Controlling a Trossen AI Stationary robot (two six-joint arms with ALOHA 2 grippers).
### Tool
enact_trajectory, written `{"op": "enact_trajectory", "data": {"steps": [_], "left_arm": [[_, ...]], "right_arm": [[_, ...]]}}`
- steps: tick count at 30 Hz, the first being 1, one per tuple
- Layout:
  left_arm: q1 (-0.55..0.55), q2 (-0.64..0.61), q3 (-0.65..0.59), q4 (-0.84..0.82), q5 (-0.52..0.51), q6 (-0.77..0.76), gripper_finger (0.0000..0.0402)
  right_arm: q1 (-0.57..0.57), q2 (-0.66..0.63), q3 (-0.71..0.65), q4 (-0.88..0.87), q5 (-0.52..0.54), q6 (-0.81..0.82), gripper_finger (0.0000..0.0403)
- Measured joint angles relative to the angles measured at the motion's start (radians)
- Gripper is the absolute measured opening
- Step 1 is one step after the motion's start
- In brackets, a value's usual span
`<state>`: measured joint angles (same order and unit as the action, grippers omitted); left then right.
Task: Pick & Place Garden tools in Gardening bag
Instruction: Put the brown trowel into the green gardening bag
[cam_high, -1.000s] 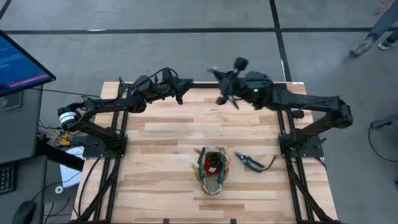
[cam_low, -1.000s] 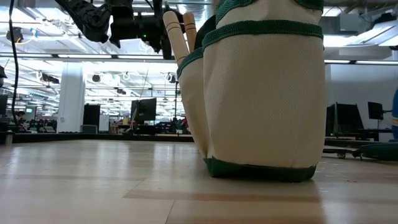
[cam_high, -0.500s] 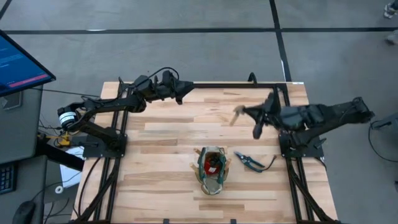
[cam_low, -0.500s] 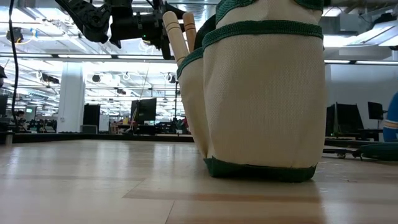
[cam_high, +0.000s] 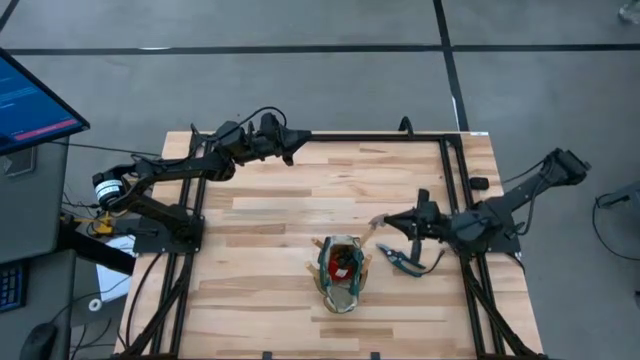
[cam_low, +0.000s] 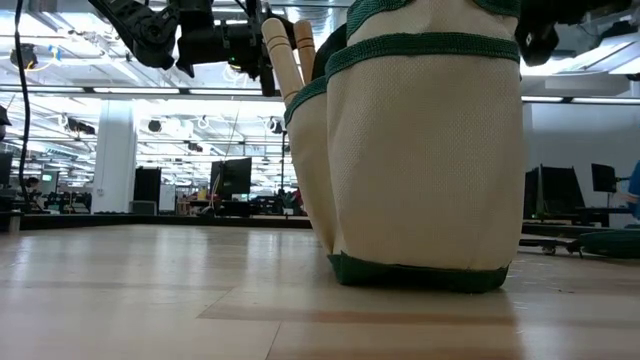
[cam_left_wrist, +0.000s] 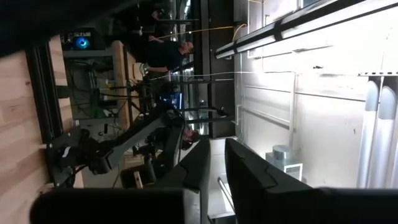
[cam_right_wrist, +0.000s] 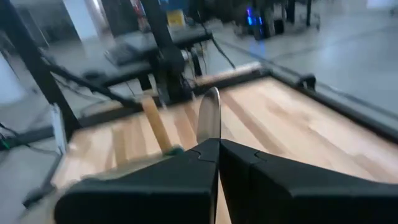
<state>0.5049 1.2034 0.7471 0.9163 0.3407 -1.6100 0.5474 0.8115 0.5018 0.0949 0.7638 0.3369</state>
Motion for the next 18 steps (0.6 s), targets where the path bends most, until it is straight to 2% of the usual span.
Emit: {"op": "enact_trajectory", "data": {"steps": [3,7,11,14,18], "left_arm": [[0.000,0.000,0.000,-0.001,-0.013,-0.001,0.0038],[0.000,0.000,0.000,-0.002,-0.069,-0.002,0.0027],[0.000,0.000,0.000,-0.003,-0.117,-0.001,0.0019],[0.000,0.000,0.001,-0.003,-0.132,0.002,0.0014],[0.000,0.000,0.001,-0.004,-0.153,0.006,0.0010]], "right_arm": [[0.033,-0.012,-0.032,0.088,0.033,-0.050,0.0000],[0.056,-0.015,-0.072,0.088,0.047,-0.055,0.0000],[0.063,-0.011,-0.153,0.216,0.046,-0.065,0.0000],[0.058,-0.016,-0.206,0.356,0.050,-0.135,0.0000],[0.045,-0.015,-0.227,0.446,0.044,-0.226,0.0000]]}}
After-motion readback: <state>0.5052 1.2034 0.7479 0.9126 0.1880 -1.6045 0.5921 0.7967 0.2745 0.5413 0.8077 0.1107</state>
